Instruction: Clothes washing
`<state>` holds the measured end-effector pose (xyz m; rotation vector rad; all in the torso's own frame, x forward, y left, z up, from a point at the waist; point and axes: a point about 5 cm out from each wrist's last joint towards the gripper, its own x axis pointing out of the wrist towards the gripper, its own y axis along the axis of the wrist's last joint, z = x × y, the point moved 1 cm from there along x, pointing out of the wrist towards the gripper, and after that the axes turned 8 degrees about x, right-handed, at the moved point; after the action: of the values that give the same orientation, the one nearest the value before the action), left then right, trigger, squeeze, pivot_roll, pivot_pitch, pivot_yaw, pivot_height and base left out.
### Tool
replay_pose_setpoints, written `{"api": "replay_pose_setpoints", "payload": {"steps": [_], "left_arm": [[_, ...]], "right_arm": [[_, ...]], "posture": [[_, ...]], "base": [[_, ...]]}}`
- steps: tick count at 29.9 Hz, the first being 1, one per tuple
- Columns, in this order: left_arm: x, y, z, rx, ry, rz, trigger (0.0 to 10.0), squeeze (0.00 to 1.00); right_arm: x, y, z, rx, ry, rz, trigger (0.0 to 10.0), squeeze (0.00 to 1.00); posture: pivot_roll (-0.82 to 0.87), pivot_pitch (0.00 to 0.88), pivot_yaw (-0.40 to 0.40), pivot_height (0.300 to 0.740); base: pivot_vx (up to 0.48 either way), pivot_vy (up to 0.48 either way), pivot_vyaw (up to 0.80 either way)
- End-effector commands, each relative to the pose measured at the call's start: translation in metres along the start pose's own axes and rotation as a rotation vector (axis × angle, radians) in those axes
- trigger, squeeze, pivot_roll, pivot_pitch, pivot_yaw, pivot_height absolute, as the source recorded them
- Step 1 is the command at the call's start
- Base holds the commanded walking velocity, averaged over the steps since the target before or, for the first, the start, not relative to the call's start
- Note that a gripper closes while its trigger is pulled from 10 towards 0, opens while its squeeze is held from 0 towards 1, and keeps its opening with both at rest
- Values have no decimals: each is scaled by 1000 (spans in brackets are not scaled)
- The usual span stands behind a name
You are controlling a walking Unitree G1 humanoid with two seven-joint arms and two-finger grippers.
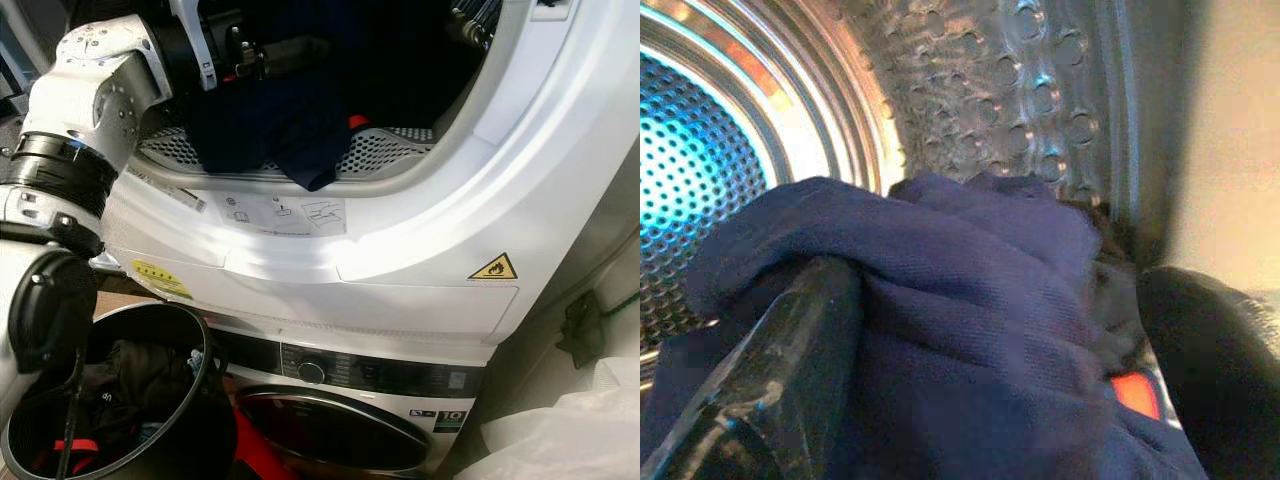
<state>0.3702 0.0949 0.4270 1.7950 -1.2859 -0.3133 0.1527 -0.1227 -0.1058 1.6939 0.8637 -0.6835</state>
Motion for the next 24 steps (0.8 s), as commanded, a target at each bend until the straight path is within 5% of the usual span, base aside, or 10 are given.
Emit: {"api": "replay_pose_setpoints", "payload": {"steps": [1,11,15,19,22,24], "left_arm": [[-13,11,3,15,-38,0,10000,1000],[-43,18,49,101,-76,20,10000,1000],[-52,19,61,63,-87,21,10000,1000],[-70,3,80,73,-161,-60,10000,1000],[-70,-18,95,121,-107,-174,10000,1000],[-62,-24,98,72,7,-163,10000,376]], "right_arm": [[0,-7,-8,19,16,-29,10000,0],[2,-2,-11,19,26,-25,10000,0],[3,-1,-12,19,28,-23,10000,0],[4,0,-13,18,30,-22,10000,0],[4,1,-13,20,30,-22,10000,0],[4,1,-13,21,30,-23,10000,0]], "posture": [[64,41,129,740],[85,25,132,740],[91,21,132,740],[91,18,132,740],[99,17,133,740],[106,15,132,740]], "base": [[0,0,0],[0,0,0],[0,0,0],[0,0,0],[0,0,0],[0,0,0]]}}
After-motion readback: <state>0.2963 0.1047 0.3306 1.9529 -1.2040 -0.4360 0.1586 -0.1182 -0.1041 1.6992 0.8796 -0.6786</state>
